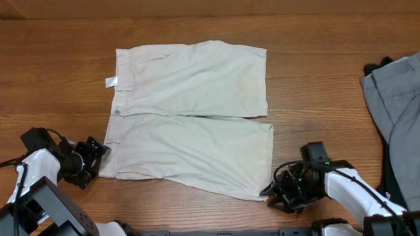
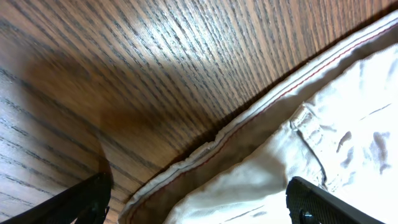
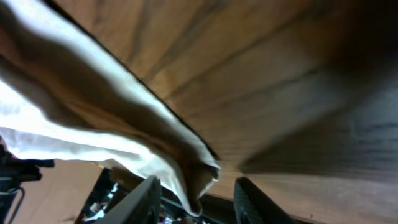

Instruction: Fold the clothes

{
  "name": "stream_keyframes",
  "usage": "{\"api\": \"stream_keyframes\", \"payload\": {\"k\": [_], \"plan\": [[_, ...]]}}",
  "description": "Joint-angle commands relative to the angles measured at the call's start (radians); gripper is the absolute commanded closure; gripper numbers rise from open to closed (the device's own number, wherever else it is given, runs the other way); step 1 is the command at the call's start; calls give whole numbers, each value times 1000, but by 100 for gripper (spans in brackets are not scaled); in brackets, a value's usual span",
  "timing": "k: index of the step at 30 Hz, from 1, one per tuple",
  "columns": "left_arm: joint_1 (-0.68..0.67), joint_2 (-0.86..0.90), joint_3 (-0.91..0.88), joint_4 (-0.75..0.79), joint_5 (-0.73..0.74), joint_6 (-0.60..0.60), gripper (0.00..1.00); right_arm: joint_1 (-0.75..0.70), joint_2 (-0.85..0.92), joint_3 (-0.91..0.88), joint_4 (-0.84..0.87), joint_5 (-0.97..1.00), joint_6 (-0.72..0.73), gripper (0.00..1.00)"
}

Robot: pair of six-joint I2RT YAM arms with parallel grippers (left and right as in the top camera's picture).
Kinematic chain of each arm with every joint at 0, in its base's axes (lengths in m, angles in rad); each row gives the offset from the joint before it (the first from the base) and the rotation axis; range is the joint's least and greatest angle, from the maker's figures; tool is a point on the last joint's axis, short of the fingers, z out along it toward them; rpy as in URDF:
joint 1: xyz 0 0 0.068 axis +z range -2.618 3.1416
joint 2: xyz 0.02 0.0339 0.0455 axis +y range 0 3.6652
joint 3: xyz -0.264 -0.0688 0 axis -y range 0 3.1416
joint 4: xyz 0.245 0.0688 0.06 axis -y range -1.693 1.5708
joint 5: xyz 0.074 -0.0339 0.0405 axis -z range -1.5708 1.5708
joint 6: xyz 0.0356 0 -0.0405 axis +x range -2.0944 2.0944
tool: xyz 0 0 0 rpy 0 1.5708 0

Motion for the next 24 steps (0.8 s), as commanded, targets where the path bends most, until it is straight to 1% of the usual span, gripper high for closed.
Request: {"api": "stream_keyframes", "payload": {"k": [1, 2, 5, 8, 9, 10, 14, 16, 18, 19, 20, 22, 23, 24], "plan": [[-4, 28, -20, -1, 23, 32, 7, 6, 0, -56, 56, -20, 57, 62], [-4, 28, -20, -1, 23, 33, 7, 6, 0, -62, 63, -24, 61, 66], [-4, 28, -20, -1, 23, 33, 7, 6, 0, -62, 85, -23, 65, 68], [-4, 28, -20, -6, 23, 34, 7, 6, 0, -62, 85, -18, 79, 83], [-4, 28, -20, -8, 23, 33, 7, 6, 0, -62, 84, -19, 79, 93], [-4, 28, -20, -12, 23, 34, 7, 6, -1, -60, 84, -19, 78, 96], [-4, 28, -20, -20, 23, 41, 10, 6, -3, -31, 63, -19, 8, 96], [-4, 28, -20, -26, 22, 41, 23, 6, -15, 0, 34, -15, -38, 96], [-4, 28, -20, -28, 23, 49, 48, 6, -37, 38, -29, 29, -55, 96], [-4, 28, -20, -31, 22, 51, 59, 6, -55, 64, -71, 61, -71, 96], [-4, 28, -20, -37, 22, 53, 65, 6, -71, 89, -107, 85, -82, 96], [-4, 28, -20, -56, 18, 60, 65, 6, -104, 143, -175, 118, -105, 96], [-4, 28, -20, -74, 12, 59, 56, 6, -122, 175, -209, 134, -114, 96], [-4, 28, -20, -92, 5, 59, 39, 6, -135, 202, -233, 150, -117, 96]]}}
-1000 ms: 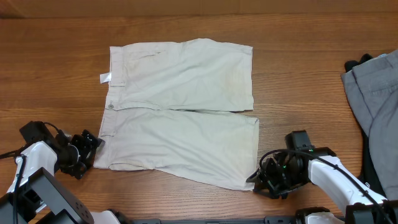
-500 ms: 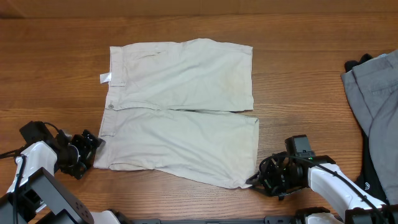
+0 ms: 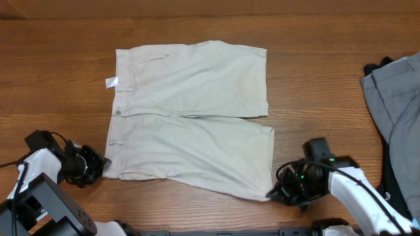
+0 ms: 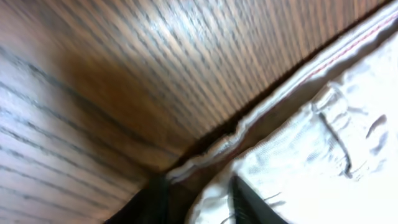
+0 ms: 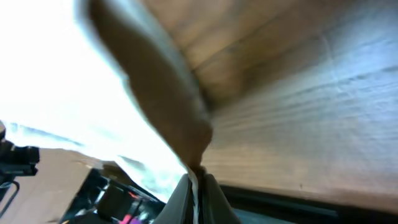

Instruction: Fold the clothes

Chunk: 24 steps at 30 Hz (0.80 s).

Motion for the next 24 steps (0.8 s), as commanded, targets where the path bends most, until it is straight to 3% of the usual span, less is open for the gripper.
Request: {"api": "stream_keyframes", "payload": {"k": [1, 4, 8, 10, 12, 14, 19, 24], "plan": [[-4, 7, -10, -39, -14, 10, 25, 6, -60, 109, -43, 85, -55, 96], [-4, 7, -10, -64, -55, 11, 8, 6, -82, 170, -77, 101, -59, 96], [-4, 7, -12, -118, -68, 26, 11, 6, -84, 183, -85, 103, -58, 96], [-4, 7, -26, -119, -68, 25, 24, 6, -84, 183, -88, 103, -58, 96], [-4, 7, -52, -99, -77, 18, 62, 6, -84, 183, -87, 103, -58, 96], [-4, 7, -84, -69, -97, -11, 79, 6, -84, 183, -88, 103, -58, 96], [-2, 7, -121, 8, -100, -13, 96, 6, -84, 183, -82, 105, -59, 96], [-2, 0, -66, -36, 60, 61, 96, 3, -93, 205, -57, 103, -64, 96]]}}
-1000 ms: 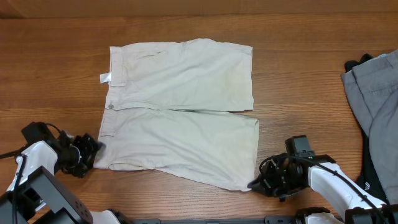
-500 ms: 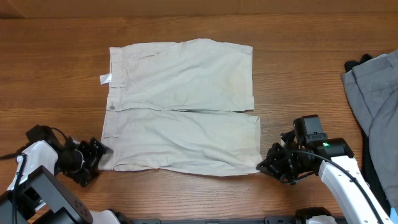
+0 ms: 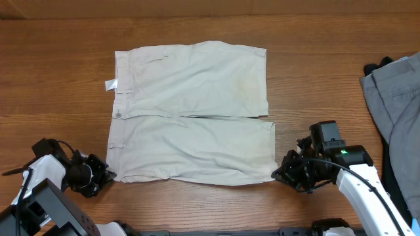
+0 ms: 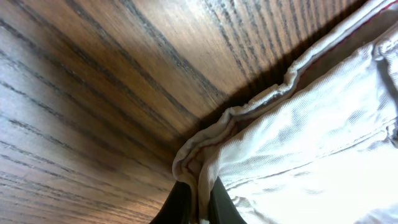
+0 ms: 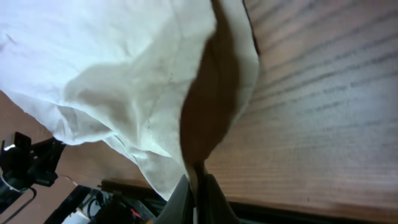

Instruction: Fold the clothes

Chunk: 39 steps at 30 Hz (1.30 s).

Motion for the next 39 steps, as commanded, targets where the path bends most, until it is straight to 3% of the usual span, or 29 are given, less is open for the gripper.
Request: {"api": "stream_keyframes", "payload": {"k": [1, 9, 19, 26, 39], "plan": [[-5, 31, 30, -28, 95, 74, 96, 3, -25, 56, -6, 10, -18, 96], [-5, -184, 254, -368, 156, 217, 96, 4, -75, 409, -264, 161, -62, 96], [-6, -509, 587, -693, 155, 230, 96, 4, -74, 824, -486, 164, -79, 96], [-6, -549, 652, -664, 23, 131, 96, 4, -36, 886, -421, 191, -79, 96], [-6, -318, 650, -520, -88, 78, 96, 4, 375, 886, -158, 227, -102, 96]]}}
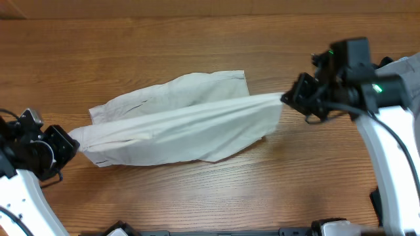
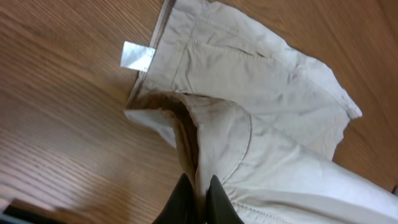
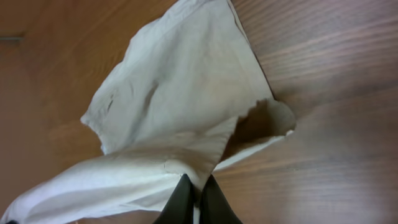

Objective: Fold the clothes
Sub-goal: 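Lift the lower hem with both grippers and fold it up over the top half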

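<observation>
The beige shorts hang stretched between both arms above the wooden table, with the near leg raised over the far leg. My left gripper is shut on the waistband corner; its tips pinch the cloth. My right gripper is shut on the hem corner, with its tips closed on the fabric. A white label shows on the waistband of the lower leg.
A grey garment lies at the table's right edge, behind my right arm. Bare wood lies in front of and behind the shorts.
Both grippers have risen off the table with the near leg's corners and now stand further back. The shorts, flat then, now hang lifted and bunched over the far leg.
The shorts lay flat and both grippers stood open at the near leg's corners. Then each gripper was shut on its corner, waistband at left and hem at right. After that the near edge was straighter. Now the near leg is raised over the far one.
</observation>
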{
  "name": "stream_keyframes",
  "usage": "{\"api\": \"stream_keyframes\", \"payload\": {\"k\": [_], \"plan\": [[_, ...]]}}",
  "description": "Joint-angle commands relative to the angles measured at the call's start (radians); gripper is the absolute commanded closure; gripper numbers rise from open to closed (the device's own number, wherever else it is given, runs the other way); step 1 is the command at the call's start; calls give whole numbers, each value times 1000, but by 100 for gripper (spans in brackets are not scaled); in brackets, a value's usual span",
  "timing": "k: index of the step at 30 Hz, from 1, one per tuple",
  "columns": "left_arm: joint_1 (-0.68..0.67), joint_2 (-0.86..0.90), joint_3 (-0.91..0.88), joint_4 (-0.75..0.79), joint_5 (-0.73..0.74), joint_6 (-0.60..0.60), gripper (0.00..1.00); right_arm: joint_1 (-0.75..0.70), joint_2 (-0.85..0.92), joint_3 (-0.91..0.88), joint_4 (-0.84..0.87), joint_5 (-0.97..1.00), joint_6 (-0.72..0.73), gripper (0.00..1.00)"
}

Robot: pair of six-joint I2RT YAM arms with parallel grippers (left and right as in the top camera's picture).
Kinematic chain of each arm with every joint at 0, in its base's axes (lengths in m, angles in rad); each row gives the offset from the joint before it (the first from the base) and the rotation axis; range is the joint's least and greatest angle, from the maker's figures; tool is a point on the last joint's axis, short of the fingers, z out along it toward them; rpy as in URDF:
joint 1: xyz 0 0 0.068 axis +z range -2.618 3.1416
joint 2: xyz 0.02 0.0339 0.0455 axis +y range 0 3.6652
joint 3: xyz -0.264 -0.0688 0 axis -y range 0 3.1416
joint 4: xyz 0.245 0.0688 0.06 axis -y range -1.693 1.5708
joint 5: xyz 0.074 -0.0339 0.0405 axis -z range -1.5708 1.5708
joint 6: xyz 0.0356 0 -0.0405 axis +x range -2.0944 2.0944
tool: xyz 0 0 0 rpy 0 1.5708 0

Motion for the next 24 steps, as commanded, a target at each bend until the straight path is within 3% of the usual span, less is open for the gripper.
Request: {"api": "stream_keyframes", "payload": {"k": [1, 8, 16, 24], "plan": [[5, 61, 16, 55, -97, -20, 96, -14, 63, 20, 59, 69, -19, 96], [-74, 220, 16, 201, -104, -49, 96, -14, 177, 20, 228, 54, -18, 96], [-193, 385, 16, 308, -357, -185, 96, -14, 269, 18, 392, 50, -14, 96], [-196, 423, 16, 395, -436, -245, 96, -14, 350, 18, 527, 50, -10, 96]]}}
